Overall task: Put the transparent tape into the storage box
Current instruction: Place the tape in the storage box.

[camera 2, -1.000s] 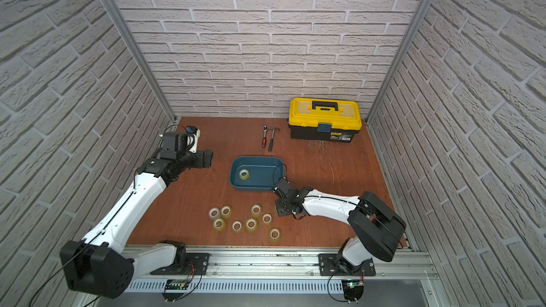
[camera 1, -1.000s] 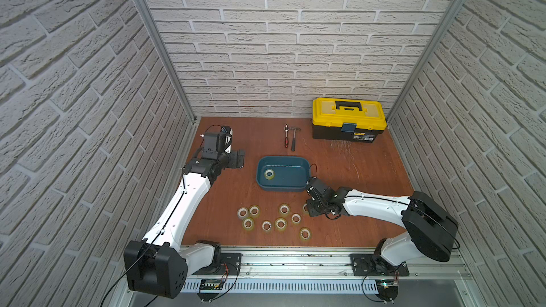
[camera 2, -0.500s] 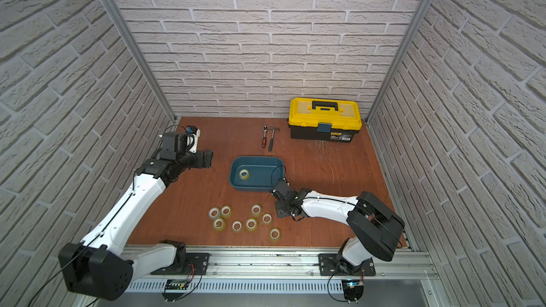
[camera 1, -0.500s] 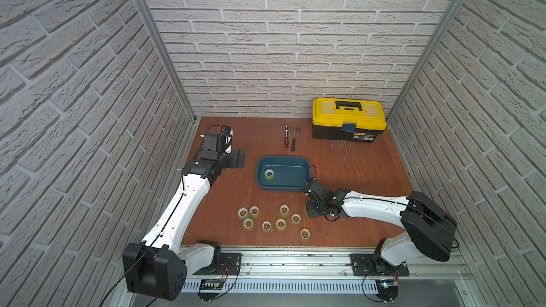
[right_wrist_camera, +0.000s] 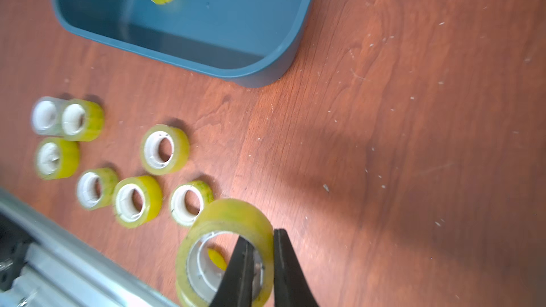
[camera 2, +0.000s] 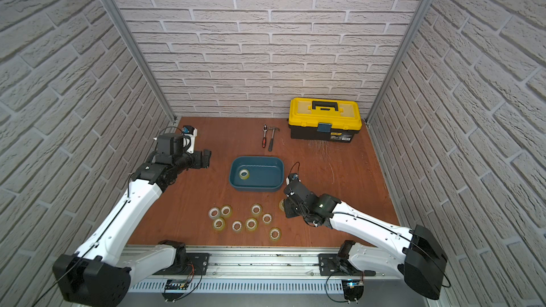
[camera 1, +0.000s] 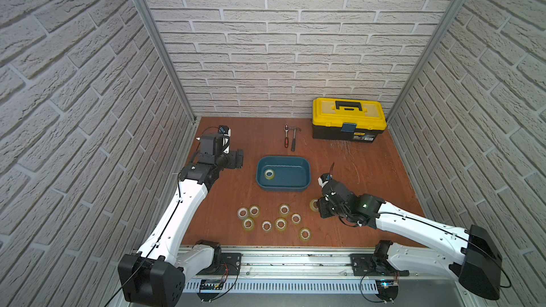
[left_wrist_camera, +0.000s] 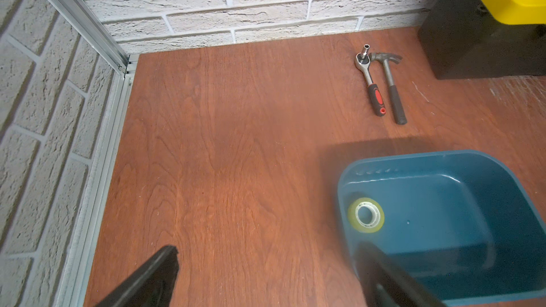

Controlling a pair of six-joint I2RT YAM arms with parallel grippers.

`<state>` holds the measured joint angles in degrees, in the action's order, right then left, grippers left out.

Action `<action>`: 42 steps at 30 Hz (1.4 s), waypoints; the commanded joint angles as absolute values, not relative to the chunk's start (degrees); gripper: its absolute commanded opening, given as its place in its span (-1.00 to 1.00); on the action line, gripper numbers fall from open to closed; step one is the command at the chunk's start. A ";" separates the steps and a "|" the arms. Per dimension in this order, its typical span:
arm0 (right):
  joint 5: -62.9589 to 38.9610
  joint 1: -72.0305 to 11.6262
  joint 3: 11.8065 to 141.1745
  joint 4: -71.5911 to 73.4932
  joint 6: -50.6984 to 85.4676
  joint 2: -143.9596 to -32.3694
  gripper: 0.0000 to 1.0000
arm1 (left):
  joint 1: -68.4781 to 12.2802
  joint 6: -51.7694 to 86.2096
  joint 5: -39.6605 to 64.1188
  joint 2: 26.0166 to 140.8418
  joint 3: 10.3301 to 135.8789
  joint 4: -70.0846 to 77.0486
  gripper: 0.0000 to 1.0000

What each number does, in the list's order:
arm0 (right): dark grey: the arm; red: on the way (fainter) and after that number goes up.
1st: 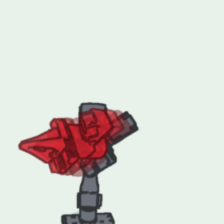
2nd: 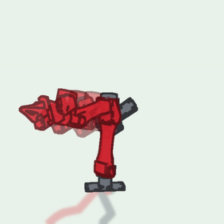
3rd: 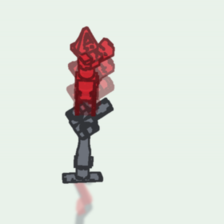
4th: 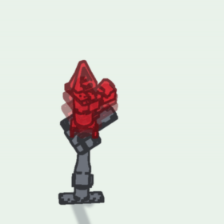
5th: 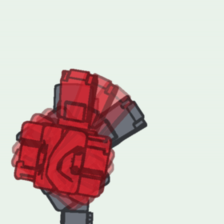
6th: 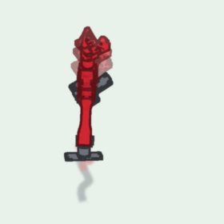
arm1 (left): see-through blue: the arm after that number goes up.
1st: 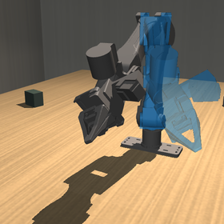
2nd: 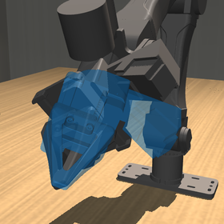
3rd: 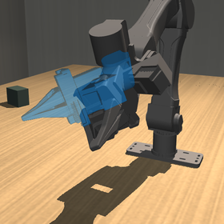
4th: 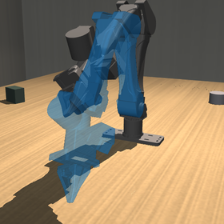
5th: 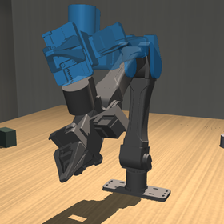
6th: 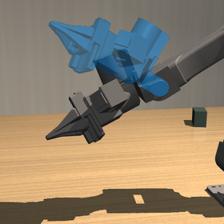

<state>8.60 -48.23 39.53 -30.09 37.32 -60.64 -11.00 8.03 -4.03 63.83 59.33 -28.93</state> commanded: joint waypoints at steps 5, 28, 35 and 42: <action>6.76 -48.60 39.56 -38.38 37.79 -48.78 -0.95 | -11.34 6.59 -2.65 65.52 57.75 -25.36 0.97; 2.55 -48.58 50.56 -38.99 39.19 -53.50 -0.95 | -10.20 10.19 0.80 63.06 59.04 -25.20 0.97; 1.32 -48.60 56.95 -38.29 34.95 -60.30 -0.95 | -10.11 11.25 2.77 63.89 58.42 -23.44 0.97; 2.35 -47.83 63.36 -34.82 29.31 -68.97 -0.95 | -6.85 11.63 6.85 71.11 65.59 -23.43 0.97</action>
<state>1.89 -48.16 60.77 -38.50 33.08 -66.46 -8.84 10.72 4.05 69.01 62.89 -26.20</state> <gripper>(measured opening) 0.148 0.983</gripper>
